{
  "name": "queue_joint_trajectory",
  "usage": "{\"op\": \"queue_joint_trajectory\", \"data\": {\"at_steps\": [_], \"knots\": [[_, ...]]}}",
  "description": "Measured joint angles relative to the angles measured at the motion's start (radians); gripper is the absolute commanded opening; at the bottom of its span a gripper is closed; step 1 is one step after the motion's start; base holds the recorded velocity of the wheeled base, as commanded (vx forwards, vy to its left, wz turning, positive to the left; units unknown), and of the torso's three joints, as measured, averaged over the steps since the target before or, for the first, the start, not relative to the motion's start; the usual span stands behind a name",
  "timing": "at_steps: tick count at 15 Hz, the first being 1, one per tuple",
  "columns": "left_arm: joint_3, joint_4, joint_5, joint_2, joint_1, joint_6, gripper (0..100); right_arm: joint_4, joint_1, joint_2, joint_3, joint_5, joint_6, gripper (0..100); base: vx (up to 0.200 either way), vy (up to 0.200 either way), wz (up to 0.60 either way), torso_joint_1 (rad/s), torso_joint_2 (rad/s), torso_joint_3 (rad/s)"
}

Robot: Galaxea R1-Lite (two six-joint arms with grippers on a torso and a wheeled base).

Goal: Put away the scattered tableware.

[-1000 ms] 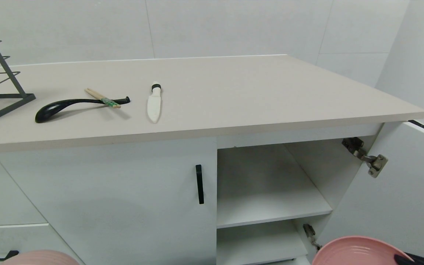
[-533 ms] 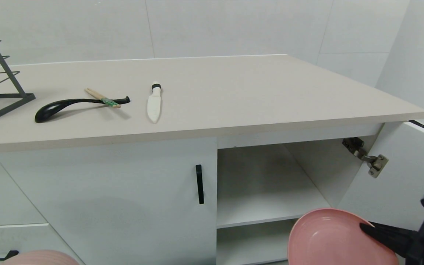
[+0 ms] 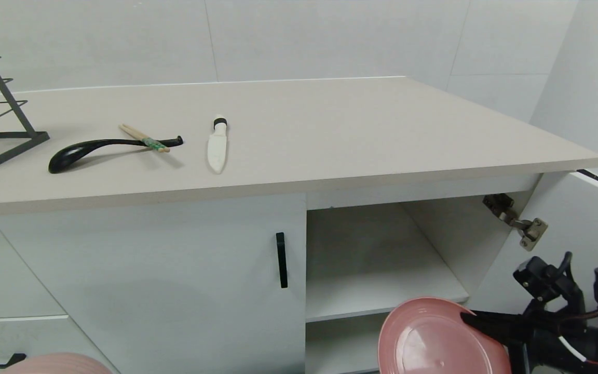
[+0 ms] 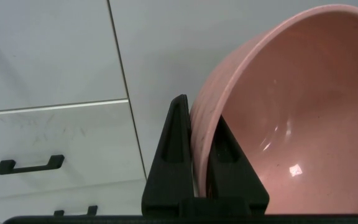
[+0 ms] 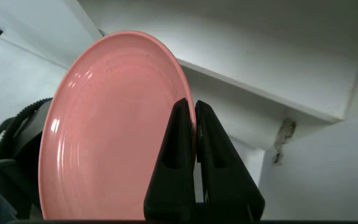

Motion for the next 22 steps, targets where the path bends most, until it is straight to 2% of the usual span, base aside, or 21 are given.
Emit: {"op": "queue_joint_trajectory", "data": {"at_steps": [7, 10, 14, 17, 22], "knots": [[0.000, 0.000, -0.001, 0.000, 0.000, 0.001, 0, -0.010, 0.009, 0.209, -0.166, -0.038, 0.145, 0, 0.000, 0.000, 0.00, 0.000, 0.00, 0.000], [0.000, 0.000, -0.001, 0.000, 0.000, 0.001, 0, -0.140, 0.017, 0.291, -0.207, -0.041, 0.243, 0, 0.000, 0.000, 0.00, 0.000, 0.00, 0.000], [0.000, 0.000, -0.001, 0.000, 0.000, 0.001, 0, -0.317, 0.073, 0.427, -0.226, -0.109, 0.328, 0, 0.000, 0.000, 0.00, 0.000, 0.00, 0.000], [0.000, 0.000, -0.001, 0.000, 0.000, 0.000, 0, -0.348, 0.114, 0.529, -0.292, -0.156, 0.367, 0, 0.000, 0.000, 0.00, 0.000, 0.00, 0.000], [0.000, 0.001, -0.001, 0.000, 0.000, 0.000, 0, -0.350, 0.109, 0.661, -0.415, -0.179, 0.382, 0, 0.000, 0.000, 0.00, 0.000, 0.00, 0.000]]}}
